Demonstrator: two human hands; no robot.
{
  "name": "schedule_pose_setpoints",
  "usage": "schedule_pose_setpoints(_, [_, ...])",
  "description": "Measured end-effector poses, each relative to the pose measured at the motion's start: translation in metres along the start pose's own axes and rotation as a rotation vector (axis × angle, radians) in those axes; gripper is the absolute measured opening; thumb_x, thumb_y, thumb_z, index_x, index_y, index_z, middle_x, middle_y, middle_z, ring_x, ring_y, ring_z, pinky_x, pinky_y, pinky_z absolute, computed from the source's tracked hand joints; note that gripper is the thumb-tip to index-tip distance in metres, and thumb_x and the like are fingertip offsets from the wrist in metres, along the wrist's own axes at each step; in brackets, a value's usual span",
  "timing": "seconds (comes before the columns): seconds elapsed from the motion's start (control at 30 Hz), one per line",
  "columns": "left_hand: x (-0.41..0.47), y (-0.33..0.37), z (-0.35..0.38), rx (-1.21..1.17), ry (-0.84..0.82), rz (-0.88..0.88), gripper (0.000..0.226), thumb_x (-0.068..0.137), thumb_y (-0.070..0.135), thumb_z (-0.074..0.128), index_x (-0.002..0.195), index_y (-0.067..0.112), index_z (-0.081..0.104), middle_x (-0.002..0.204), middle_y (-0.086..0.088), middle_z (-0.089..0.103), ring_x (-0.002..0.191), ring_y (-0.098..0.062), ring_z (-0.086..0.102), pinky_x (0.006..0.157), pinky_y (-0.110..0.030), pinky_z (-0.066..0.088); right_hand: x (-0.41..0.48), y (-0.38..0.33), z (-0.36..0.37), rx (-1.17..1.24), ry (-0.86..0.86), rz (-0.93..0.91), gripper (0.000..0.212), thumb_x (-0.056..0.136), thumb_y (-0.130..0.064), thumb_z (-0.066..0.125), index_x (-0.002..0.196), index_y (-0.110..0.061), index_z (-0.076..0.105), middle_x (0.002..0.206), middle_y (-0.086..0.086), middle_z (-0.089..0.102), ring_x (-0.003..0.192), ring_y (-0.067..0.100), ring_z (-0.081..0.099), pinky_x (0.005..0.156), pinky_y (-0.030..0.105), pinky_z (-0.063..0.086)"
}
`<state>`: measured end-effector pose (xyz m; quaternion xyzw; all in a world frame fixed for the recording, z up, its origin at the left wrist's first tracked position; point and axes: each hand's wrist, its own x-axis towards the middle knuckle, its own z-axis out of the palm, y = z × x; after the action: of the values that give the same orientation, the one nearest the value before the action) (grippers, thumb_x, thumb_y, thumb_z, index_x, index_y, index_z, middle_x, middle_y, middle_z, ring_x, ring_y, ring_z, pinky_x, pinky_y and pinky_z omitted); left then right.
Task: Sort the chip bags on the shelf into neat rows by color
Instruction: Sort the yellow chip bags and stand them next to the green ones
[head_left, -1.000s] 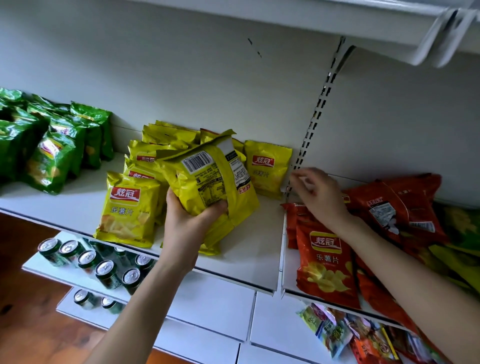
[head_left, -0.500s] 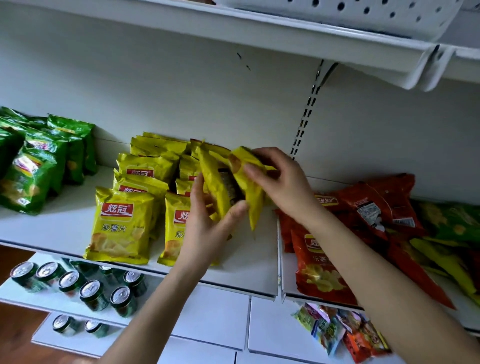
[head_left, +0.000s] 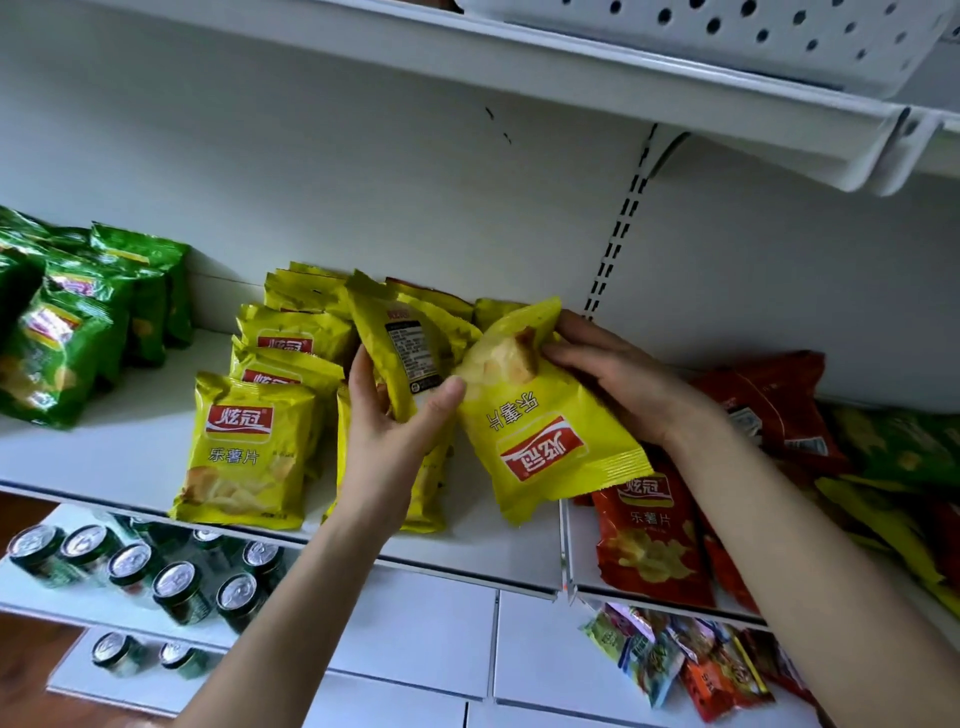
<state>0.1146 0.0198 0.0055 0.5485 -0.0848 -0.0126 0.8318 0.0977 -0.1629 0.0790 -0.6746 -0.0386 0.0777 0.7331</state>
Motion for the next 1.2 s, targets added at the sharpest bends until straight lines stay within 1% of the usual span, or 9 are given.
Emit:
schedule_pose_setpoints(0.2, [0.0, -0.005, 0.003, -0.114, -0.018, -0.074, 0.077, 0.062, 0.015, 0.077, 0.132, 0.018, 0.043, 0.119, -0.008, 0.064, 0.11, -0.028, 0.062, 0.086, -0.042, 0.055, -0.001, 0.002, -0.001, -0.07, 0.013, 0.009, 0.029, 0.092, -0.007, 0.046, 0.109, -0.027, 0.06, 0.094, -0.004, 0.071, 0.084, 0.013, 0.068, 0.07, 0.023, 0.055])
schedule_pose_setpoints(0.33, [0.003, -0.005, 0.004, -0.132, 0.172, -0.017, 0.083, 0.057, 0.021, 0.083, 0.13, 0.017, 0.044, 0.122, -0.008, 0.062, 0.112, -0.028, 0.061, 0.094, -0.054, 0.048, 0.0, 0.004, -0.014, -0.145, 0.253, -0.101, 0.011, 0.091, -0.021, 0.054, 0.097, -0.024, 0.062, 0.083, -0.003, 0.07, 0.074, 0.01, 0.066, 0.067, 0.028, 0.052])
schedule_pose_setpoints(0.43, [0.006, -0.001, 0.006, -0.215, 0.318, -0.013, 0.104, 0.051, 0.034, 0.083, 0.139, 0.016, 0.032, 0.131, -0.009, 0.055, 0.117, -0.027, 0.057, 0.096, -0.055, 0.046, -0.012, 0.017, -0.023, -0.037, 0.167, -0.032, 0.057, 0.062, -0.055, 0.075, 0.104, -0.02, 0.06, 0.09, 0.002, 0.071, 0.083, 0.02, 0.068, 0.071, 0.036, 0.056])
schedule_pose_setpoints(0.5, [0.007, 0.0, 0.009, -0.233, 0.336, -0.028, 0.111, 0.049, 0.037, 0.083, 0.143, 0.019, 0.027, 0.135, -0.008, 0.052, 0.12, -0.027, 0.055, 0.098, -0.055, 0.045, -0.016, 0.033, -0.015, -0.054, 0.146, -0.051, 0.06, 0.058, -0.048, 0.08, 0.107, -0.02, 0.057, 0.096, 0.001, 0.071, 0.089, 0.021, 0.068, 0.072, 0.033, 0.057])
schedule_pose_setpoints(0.57, [0.006, 0.002, 0.009, -0.199, 0.285, -0.023, 0.108, 0.05, 0.037, 0.083, 0.142, 0.019, 0.029, 0.132, -0.006, 0.055, 0.117, -0.025, 0.058, 0.097, -0.053, 0.046, -0.015, 0.041, -0.012, -0.04, 0.27, -0.129, 0.035, 0.071, -0.024, 0.069, 0.103, -0.02, 0.056, 0.095, 0.0, 0.069, 0.085, 0.016, 0.067, 0.069, 0.03, 0.058])
schedule_pose_setpoints(0.67, [0.008, 0.005, -0.002, -0.099, 0.185, -0.008, 0.086, 0.057, 0.03, 0.083, 0.131, 0.018, 0.042, 0.114, 0.0, 0.066, 0.106, -0.021, 0.065, 0.09, -0.045, 0.052, -0.017, 0.027, -0.03, -0.085, 0.401, -0.167, 0.023, 0.08, -0.006, 0.06, 0.096, -0.022, 0.056, 0.081, -0.004, 0.068, 0.07, 0.011, 0.066, 0.054, 0.026, 0.054])
schedule_pose_setpoints(0.83, [0.006, 0.007, -0.005, -0.008, 0.004, -0.056, 0.059, 0.059, 0.032, 0.078, 0.111, 0.032, 0.051, 0.105, 0.007, 0.068, 0.104, -0.018, 0.064, 0.091, -0.042, 0.051, -0.022, 0.003, -0.045, -0.304, 0.126, -0.064, 0.029, 0.083, 0.005, 0.055, 0.095, -0.022, 0.055, 0.07, -0.008, 0.069, 0.066, 0.003, 0.066, 0.053, 0.016, 0.05])
schedule_pose_setpoints(1.0, [-0.005, -0.002, 0.007, -0.049, -0.111, -0.136, 0.068, 0.061, 0.015, 0.081, 0.122, 0.018, 0.05, 0.106, -0.003, 0.069, 0.097, -0.021, 0.068, 0.074, -0.031, 0.057, -0.01, -0.008, -0.035, -0.452, 0.07, -0.08, 0.029, 0.082, 0.001, 0.059, 0.098, -0.023, 0.056, 0.072, -0.009, 0.071, 0.071, 0.004, 0.067, 0.063, 0.018, 0.053])
schedule_pose_setpoints(1.2, [-0.002, -0.005, 0.012, -0.108, 0.228, -0.015, 0.066, 0.066, 0.011, 0.075, 0.125, 0.01, 0.046, 0.111, -0.011, 0.064, 0.099, -0.023, 0.065, 0.091, -0.045, 0.052, -0.01, 0.004, -0.034, -0.299, 0.327, -0.13, 0.026, 0.074, -0.027, 0.066, 0.099, -0.024, 0.058, 0.083, -0.004, 0.067, 0.071, 0.009, 0.065, 0.059, 0.026, 0.051])
